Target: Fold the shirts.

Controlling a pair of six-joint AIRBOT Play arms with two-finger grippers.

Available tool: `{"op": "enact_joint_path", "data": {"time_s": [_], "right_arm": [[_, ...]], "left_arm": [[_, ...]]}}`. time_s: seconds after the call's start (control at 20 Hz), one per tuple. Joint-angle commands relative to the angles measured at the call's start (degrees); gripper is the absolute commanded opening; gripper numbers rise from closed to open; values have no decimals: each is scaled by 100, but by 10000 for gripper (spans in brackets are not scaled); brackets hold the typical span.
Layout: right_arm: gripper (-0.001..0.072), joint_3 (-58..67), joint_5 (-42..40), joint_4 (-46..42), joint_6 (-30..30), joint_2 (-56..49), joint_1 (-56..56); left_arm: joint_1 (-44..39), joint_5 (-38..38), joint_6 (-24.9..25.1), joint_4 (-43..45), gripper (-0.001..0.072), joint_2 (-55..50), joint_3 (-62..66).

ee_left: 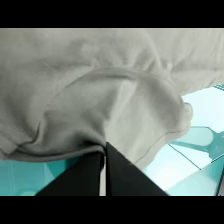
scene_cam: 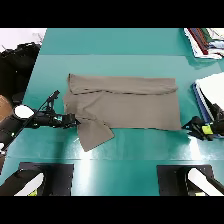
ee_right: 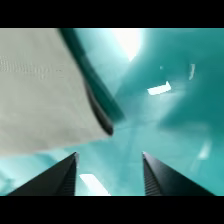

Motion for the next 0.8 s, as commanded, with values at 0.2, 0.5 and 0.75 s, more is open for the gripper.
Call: {"op": "enact_joint_path", "data": {"time_s": [0.2, 0.5, 0.75], "right_arm": [[264, -256, -940, 951, -249, -621, 494], [20, 345, -575, -76, -229, -190, 1108], [19, 511, 734, -868, -227, 1001, 920]], "left_arm": [[0, -59, 13, 127, 26, 0, 24], [-2, -654, -715, 1561, 23, 649, 24], [-2, -2057, -1091, 2039, 23, 1781, 24]]}}
